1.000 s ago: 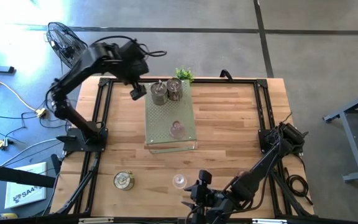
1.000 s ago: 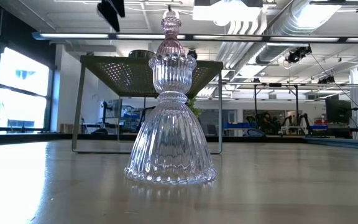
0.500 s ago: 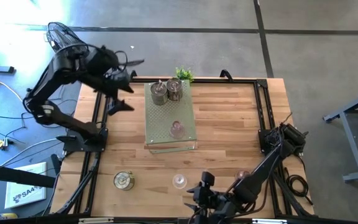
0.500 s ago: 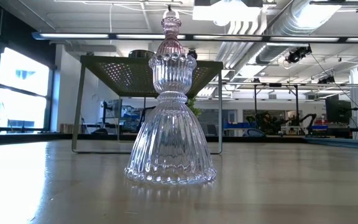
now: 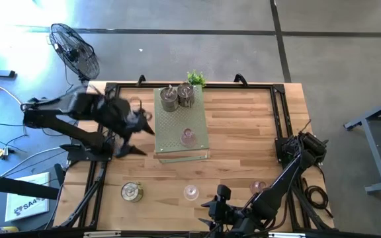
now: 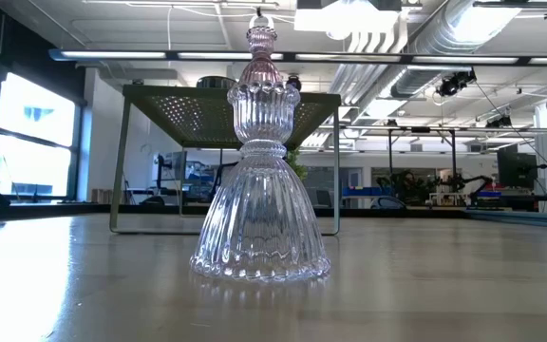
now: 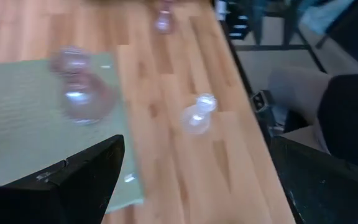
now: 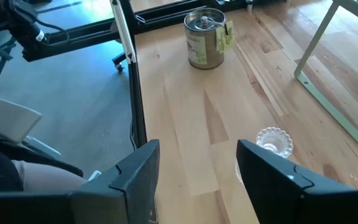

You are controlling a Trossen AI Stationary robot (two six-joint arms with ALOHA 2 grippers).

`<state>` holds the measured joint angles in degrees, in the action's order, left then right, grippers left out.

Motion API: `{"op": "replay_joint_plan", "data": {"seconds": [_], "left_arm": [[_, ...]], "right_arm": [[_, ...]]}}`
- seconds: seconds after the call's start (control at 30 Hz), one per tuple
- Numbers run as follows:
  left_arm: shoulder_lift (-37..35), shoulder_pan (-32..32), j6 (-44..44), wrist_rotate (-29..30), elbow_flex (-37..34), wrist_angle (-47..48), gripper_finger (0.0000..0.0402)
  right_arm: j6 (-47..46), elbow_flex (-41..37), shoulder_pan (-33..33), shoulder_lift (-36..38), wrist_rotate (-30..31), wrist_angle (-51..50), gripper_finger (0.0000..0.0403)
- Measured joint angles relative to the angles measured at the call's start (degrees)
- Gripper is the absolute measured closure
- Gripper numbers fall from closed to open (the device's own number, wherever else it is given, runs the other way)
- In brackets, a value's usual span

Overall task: Pick & Place candle stick holders
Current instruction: Put the transparent candle holder on the shelf

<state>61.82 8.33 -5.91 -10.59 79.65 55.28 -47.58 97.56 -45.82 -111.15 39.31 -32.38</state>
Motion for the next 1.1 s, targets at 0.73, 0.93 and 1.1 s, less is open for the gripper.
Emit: {"op": "replay_joint_plan", "data": {"seconds": [0.73, 0.93, 1.1], "left_arm": [[0.15, 30.23, -9.0, 28.0, -22.59, -26.09, 0.0007], [0.17, 33.63, -8.83, 28.88, -28.93, -34.89, 0.0007], [0.19, 34.18, -7.73, 27.99, -33.05, -39.64, 0.0007]], "right_arm": [[1.56, 0.0, 0.07, 0.0, 2.16, -2.85, 0.0194], [1.76, 0.0, 0.07, 0.0, 2.31, -4.4, 0.0194], [2.11, 0.0, 0.07, 0.0, 2.53, -4.96, 0.0194]]}}
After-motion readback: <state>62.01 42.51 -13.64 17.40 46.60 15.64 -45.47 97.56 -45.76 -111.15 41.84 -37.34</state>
